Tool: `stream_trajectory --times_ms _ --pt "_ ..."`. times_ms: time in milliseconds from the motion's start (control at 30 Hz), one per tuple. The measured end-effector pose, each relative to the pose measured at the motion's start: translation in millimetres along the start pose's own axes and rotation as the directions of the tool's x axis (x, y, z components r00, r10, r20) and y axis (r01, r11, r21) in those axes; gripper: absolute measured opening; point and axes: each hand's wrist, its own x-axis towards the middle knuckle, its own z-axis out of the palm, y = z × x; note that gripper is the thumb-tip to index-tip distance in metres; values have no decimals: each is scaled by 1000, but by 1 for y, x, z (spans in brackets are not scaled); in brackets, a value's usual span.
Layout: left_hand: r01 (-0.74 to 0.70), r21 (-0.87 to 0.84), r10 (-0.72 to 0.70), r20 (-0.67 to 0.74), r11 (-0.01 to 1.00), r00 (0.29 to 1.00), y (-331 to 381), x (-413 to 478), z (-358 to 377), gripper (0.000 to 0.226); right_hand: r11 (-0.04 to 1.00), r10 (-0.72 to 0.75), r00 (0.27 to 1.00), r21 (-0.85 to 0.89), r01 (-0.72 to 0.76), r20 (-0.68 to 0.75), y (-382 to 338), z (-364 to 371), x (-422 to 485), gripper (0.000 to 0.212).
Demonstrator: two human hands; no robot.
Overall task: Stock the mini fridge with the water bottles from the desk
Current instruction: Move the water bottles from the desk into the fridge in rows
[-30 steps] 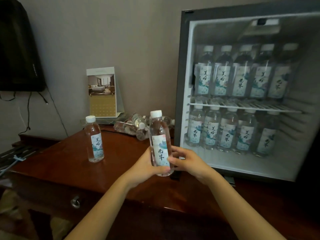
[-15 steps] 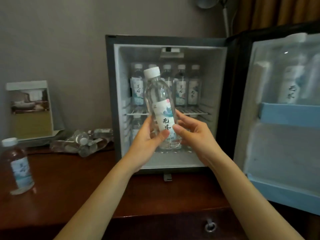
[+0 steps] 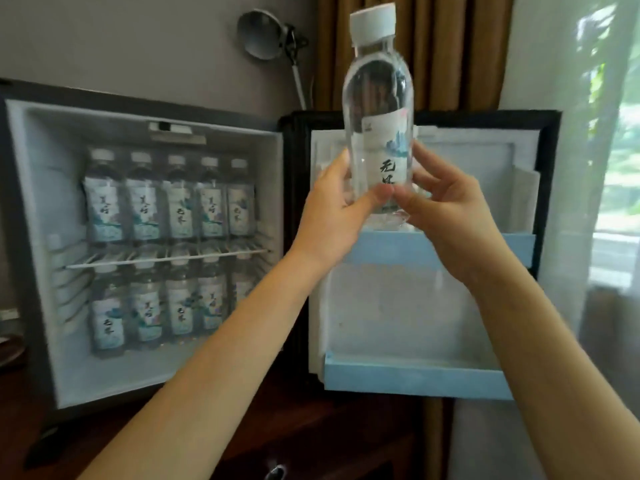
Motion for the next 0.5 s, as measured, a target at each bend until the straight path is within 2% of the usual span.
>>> stream_trajectory --times_ms 133,300,367,500 --pt "36 64 -36 1 997 999 3 36 42 39 992 -33 998 -123 26 -60 -2 -45 13 50" --pt "108 256 -101 -38 961 994 -3 60 82 27 979 66 992 -186 -86 -108 24 -82 23 46" --pt "101 380 -80 -70 920 994 -9 61 91 25 978 117 987 -159 -133 -111 37 -90 21 47" --pt "32 421 5 -87 906 996 -13 58 96 25 978 149 980 -125 -165 -128 49 -98 21 41"
